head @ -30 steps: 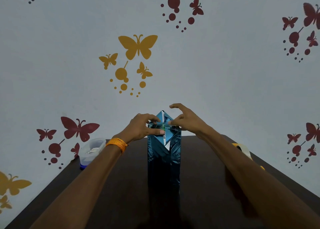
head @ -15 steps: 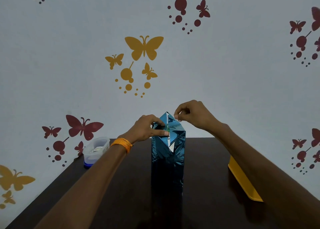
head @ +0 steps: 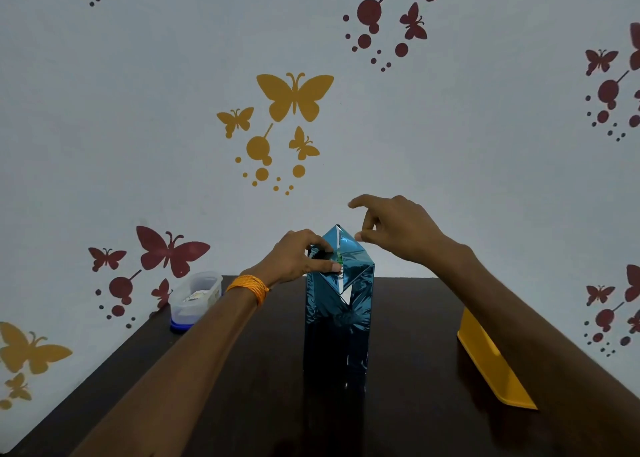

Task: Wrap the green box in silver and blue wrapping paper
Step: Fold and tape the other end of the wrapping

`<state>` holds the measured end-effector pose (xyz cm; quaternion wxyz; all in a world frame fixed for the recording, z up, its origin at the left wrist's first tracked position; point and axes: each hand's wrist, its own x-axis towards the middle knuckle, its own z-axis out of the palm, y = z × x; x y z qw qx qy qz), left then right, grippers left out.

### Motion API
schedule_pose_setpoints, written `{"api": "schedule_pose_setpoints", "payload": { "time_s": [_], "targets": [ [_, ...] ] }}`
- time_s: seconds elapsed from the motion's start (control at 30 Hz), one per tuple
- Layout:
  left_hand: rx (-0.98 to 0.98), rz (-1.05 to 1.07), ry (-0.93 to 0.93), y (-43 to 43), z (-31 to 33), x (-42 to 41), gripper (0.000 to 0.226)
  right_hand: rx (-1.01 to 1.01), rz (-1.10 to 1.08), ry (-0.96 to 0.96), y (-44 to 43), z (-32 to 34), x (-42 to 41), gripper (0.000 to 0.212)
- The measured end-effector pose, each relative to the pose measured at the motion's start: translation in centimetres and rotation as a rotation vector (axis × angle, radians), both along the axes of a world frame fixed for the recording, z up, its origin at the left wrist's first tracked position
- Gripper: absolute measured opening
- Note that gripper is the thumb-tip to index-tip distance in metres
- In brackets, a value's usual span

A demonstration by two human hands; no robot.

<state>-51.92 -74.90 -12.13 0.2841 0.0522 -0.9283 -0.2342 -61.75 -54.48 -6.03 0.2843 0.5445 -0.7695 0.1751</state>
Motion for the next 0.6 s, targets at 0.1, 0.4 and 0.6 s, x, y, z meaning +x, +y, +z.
{"api": "schedule_pose_setpoints", "payload": {
  "time_s": [0.1, 0.4, 0.6],
  "targets": [
    [-0.009, 0.002, -0.003, 0.1, 0.0, 0.0, 0.046, -0.007, -0.005, 0.005, 0.0, 0.1, 0.1, 0.035],
    [-0.002, -0.007, -0.002, 0.3, 0.1, 0.2, 0.045, -0.054, 0.059, -0.07, -0.5, 0.1, 0.6, 0.005],
    [0.008, -0.004, 0.005, 0.1, 0.0, 0.0, 0.044, 0.031, 0.195, -0.329, -1.9, 0.6, -0.3, 0.006]
  ]
}}
